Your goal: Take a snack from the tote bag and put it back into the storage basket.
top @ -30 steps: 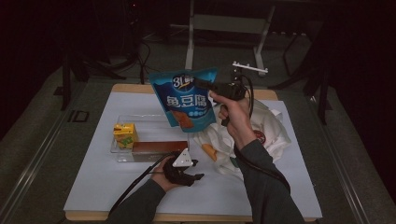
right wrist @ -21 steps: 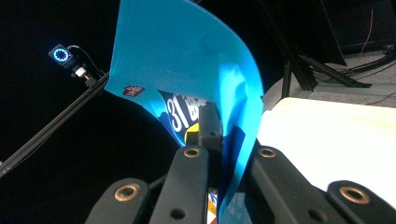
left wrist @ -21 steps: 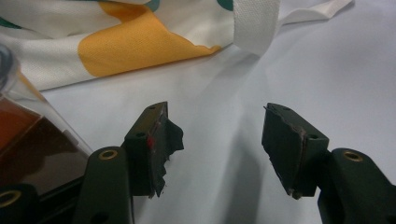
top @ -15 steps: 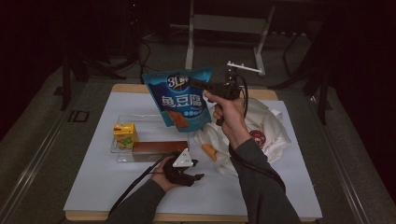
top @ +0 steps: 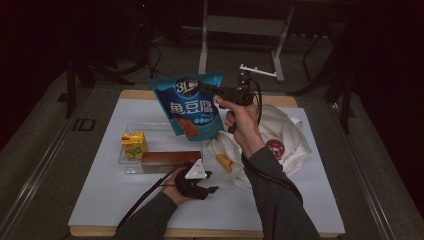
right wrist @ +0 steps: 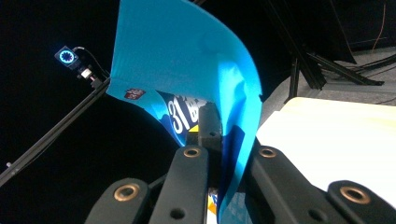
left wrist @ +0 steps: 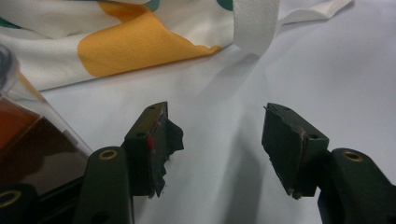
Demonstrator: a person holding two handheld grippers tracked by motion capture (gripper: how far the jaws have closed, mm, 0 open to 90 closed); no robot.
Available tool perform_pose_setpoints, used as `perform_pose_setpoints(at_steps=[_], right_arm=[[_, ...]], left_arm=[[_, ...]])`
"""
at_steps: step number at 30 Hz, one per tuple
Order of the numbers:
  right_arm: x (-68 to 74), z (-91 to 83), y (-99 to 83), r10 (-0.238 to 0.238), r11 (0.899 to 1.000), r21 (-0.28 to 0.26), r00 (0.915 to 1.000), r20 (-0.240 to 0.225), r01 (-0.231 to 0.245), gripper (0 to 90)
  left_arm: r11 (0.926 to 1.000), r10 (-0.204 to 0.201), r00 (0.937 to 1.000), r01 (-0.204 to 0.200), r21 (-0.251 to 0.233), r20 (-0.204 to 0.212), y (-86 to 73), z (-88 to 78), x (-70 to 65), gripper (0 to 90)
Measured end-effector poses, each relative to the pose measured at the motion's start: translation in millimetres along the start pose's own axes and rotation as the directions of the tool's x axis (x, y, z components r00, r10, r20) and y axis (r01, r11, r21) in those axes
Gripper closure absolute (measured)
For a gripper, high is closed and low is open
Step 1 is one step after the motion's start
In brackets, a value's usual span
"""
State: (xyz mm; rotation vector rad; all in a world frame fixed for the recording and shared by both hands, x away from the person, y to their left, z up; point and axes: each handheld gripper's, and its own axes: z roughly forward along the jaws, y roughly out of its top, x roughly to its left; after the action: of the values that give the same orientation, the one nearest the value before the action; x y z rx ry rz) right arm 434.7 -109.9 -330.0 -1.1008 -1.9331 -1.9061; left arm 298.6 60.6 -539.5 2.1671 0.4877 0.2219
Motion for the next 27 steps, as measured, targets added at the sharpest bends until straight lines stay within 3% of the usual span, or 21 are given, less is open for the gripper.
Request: perform_pose_setpoints(at_steps=[27], right_arm=[[0.4, 33.7, -9.9, 0.016, 0.999, 0.034, 0.9996, -0.023, -0.016, 88.0]], left_arm=[[0.9998, 0.013, 0.9999, -0.013, -0.018, -0.008, -0.8, -1.3, -1.5, 42.0]])
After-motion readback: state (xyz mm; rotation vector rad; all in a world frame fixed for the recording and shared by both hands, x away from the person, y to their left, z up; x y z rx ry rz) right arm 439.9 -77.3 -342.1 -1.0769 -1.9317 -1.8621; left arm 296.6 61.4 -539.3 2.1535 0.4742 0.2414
